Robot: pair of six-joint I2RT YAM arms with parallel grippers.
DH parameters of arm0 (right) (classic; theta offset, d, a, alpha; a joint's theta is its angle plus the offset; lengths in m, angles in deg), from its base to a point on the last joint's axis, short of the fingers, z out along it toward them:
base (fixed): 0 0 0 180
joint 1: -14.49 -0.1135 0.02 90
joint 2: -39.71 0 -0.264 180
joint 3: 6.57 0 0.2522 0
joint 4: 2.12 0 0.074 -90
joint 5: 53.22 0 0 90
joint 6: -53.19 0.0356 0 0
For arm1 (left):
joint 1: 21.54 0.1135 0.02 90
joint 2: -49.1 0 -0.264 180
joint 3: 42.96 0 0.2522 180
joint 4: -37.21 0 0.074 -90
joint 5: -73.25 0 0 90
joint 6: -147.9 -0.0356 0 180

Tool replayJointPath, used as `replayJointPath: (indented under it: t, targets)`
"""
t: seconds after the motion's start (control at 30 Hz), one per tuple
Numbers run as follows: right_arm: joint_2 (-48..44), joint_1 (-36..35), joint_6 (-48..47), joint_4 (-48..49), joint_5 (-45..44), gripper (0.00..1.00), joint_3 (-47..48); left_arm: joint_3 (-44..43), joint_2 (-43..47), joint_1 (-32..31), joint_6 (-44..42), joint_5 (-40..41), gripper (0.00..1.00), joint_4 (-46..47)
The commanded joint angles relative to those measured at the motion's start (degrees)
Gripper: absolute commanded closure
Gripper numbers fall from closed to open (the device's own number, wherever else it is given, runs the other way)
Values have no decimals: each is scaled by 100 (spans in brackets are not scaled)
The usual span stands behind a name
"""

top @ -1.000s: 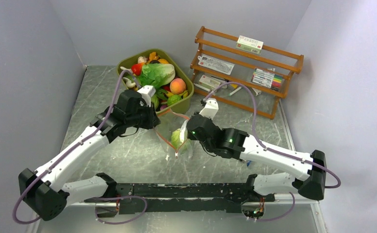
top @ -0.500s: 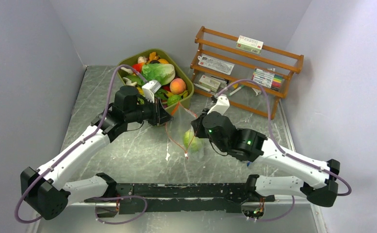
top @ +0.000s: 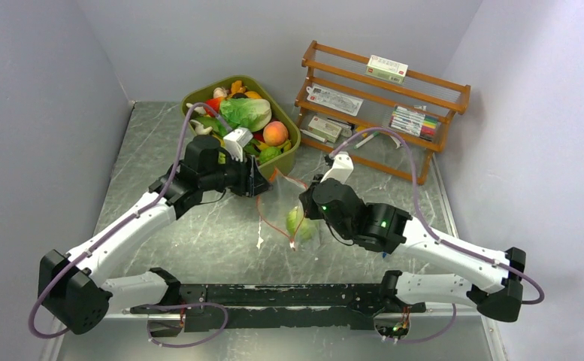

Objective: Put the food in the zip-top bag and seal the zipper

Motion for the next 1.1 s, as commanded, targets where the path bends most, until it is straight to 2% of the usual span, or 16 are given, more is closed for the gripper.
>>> replayJointPath:
  t: [0.0,0.13,0.27,0.3,0.33,0.43,0.53,0.83,0.93,1.07]
  targets:
    - [126,15,-18,136,-21,100,39,-341,301,38,-245,487,46,-231]
    - [126,26,-6,143,-55,100,19,-641,566,40,-572,1282,29,-648]
    - [104,15,-20,102,-122,100,87,-1004,618,38,-700,1786,17,-874]
    - [107,18,-29,103,-111,100,106,-1103,560,38,-747,1883,8,-927]
    - [99,18,-36,128,-86,100,112,-1212,462,38,-813,2026,4,-970]
    - [19,15,-64,254,25,100,77,-1551,-57,54,-980,2500,0,-1028]
    - [-49,17,-93,296,69,100,35,-1995,-805,110,-1084,2622,0,-995]
    - [-166,8,-95,250,159,100,-53,-3411,-2464,258,-1131,2692,21,-907]
    - [-213,14,-35,283,178,100,-89,-3689,-2971,258,-1156,2671,24,-813]
    - [-221,11,-16,299,212,100,-95,-4062,-3547,258,-1194,2652,21,-801]
